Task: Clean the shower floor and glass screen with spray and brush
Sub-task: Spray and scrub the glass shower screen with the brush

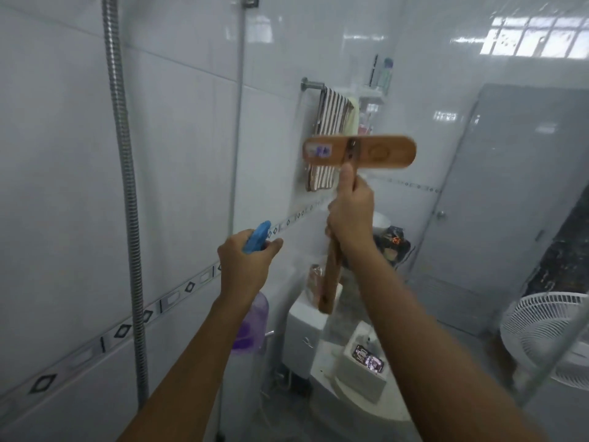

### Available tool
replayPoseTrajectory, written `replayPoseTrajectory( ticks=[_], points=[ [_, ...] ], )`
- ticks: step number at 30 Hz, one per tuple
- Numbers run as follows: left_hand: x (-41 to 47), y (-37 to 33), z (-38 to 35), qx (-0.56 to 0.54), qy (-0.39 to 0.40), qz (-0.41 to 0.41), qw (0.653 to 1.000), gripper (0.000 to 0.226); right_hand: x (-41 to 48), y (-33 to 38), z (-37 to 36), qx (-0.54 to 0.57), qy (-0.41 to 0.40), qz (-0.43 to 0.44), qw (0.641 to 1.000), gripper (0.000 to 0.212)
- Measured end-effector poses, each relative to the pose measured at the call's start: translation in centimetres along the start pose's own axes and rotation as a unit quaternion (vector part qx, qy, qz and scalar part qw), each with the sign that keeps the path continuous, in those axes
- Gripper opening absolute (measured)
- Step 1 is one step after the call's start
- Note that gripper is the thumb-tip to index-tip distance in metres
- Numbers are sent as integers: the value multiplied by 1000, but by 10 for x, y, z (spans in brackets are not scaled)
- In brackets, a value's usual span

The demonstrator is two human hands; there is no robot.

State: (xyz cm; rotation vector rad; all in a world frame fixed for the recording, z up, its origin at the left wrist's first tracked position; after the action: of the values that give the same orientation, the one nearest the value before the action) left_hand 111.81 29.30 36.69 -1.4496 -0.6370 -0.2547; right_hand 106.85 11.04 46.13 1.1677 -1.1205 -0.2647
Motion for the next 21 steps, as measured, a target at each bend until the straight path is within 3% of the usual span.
replayPoseTrajectory(
  ticks=[4, 10, 21],
  points=[
    [10, 4, 2, -16, -35, 18, 999, 41, 34, 39, -2, 8, 24, 6, 1000, 42],
    [14, 2, -7, 5, 44, -12, 999, 43, 26, 23, -6, -27, 39, 5, 999, 46],
    [20, -7, -4, 3, 51, -37, 998, 38, 27, 24, -10, -31, 53, -6, 998, 45]
  ],
)
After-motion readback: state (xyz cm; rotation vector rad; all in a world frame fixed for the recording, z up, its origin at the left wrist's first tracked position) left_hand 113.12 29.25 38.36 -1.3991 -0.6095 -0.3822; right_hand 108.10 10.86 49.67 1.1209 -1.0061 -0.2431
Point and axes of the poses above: each hand's wrist, its own x-axis towards the middle knuckle, its own z-axis out of the back of the hand, y = z × x, the point moved 5 cm from there along x, towards the middle knuckle, and after that the axes turned 9 degrees about -y, right-handed, at the moved point
